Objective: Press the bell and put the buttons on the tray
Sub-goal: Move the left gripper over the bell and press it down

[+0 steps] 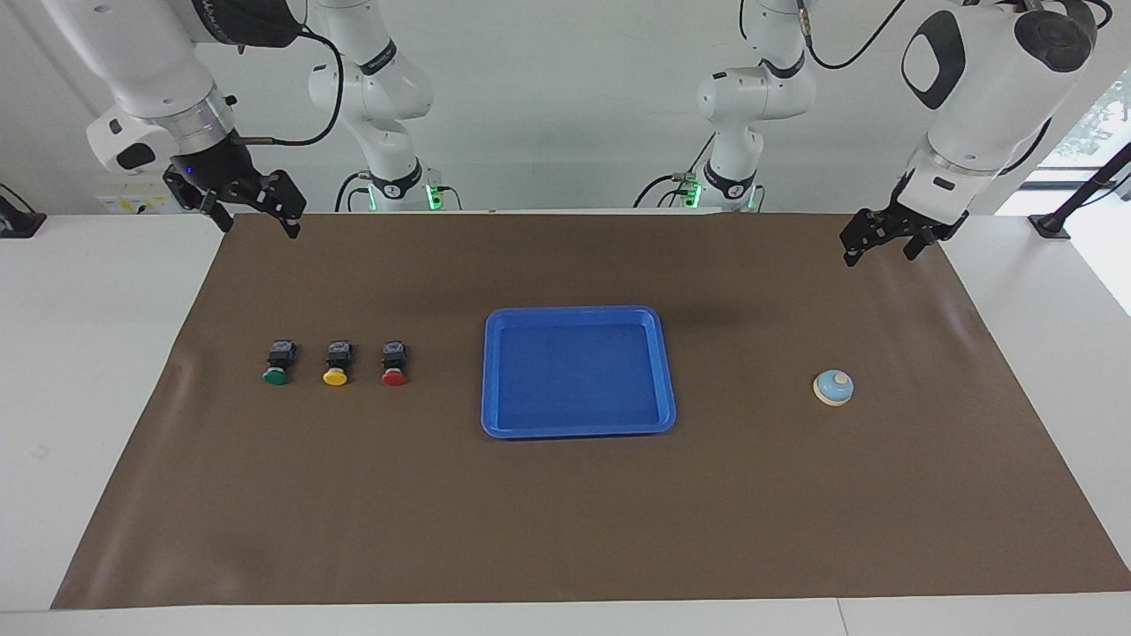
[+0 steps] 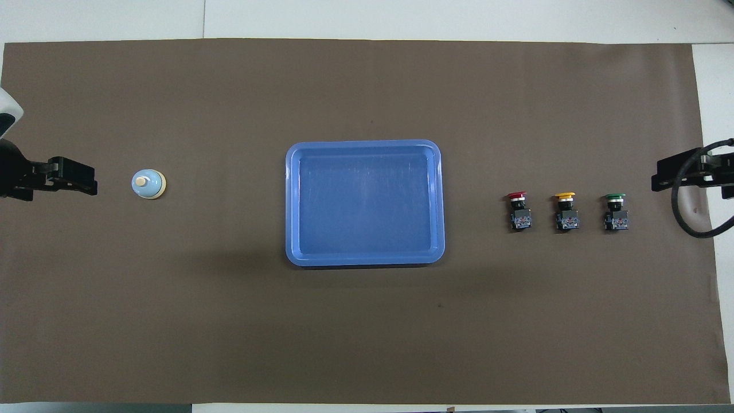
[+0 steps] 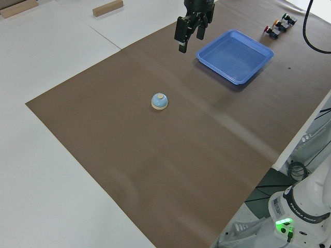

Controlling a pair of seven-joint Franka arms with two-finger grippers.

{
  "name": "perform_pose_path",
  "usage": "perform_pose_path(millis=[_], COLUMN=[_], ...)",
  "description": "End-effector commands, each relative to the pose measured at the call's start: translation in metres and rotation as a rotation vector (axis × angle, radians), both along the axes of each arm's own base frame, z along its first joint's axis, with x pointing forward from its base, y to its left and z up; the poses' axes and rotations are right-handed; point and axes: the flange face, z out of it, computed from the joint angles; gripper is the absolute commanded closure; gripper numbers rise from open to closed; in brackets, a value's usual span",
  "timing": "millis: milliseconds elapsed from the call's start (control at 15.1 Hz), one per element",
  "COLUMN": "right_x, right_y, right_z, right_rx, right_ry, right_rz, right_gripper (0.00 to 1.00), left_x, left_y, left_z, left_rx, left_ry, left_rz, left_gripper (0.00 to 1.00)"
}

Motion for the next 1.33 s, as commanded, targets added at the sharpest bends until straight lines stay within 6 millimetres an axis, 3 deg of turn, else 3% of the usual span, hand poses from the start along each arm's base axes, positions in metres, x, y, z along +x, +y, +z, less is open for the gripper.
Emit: perform_pose_path(millis=[0,331,398,464,663,862,928,1061,1193,1259], right_x=[-0.004,-0.004,-0.004,-0.004,-0.004,-0.004,-0.004,-0.004,-0.004,-0.004], right_y=[-0.002,-0.002,-0.002,-0.002,-0.002,-0.002,-0.002,-0.002,-0.002,-0.002], right_z=[-0.001,-0.001,-0.001,-0.001,-0.001,-0.001,-0.001,-0.001,-0.001,-0.001], right_rx=[0.007,0.007,0.007,0.007,0.007,0.007,0.008,0.007,0.007,0.007], right_ry=[-0.002,-0.002,-0.002,-0.002,-0.002,-0.002,-0.002,-0.002,-0.002,-0.002], right_rz=[0.015,0.015,0.015,0.015,0.015,0.015,0.017,0.015,0.015,0.015], right_gripper=[0.0,0.0,0.0,0.0,0.0,0.0,0.0,0.0,0.0,0.0], left_x=[-0.003,0.0,0.003,0.004,0.013,0.041,0.052,0.065,0.068,0.07], left_y=[0.004,0.006,0.005,0.005,0.005,0.008,0.019,0.023,0.044,0.045], left_z=[0.005,0.005,0.004,0.003,-0.017,-0.074,-0.092,-0.126,-0.155,-0.168], left_rx=[0.002,0.001,0.001,0.0,-0.003,-0.01,-0.014,-0.018,-0.02,-0.022], left_ry=[-0.023,-0.04,-0.067,-0.074,-0.105,-0.104,-0.115,-0.127,-0.132,-0.143], left_rz=[0.009,0.013,0.012,0.021,0.006,0.007,0.027,0.037,0.067,0.068], left_gripper=[0.0,0.0,0.33,0.99,1.0,1.0,1.0,1.0,1.0,1.0])
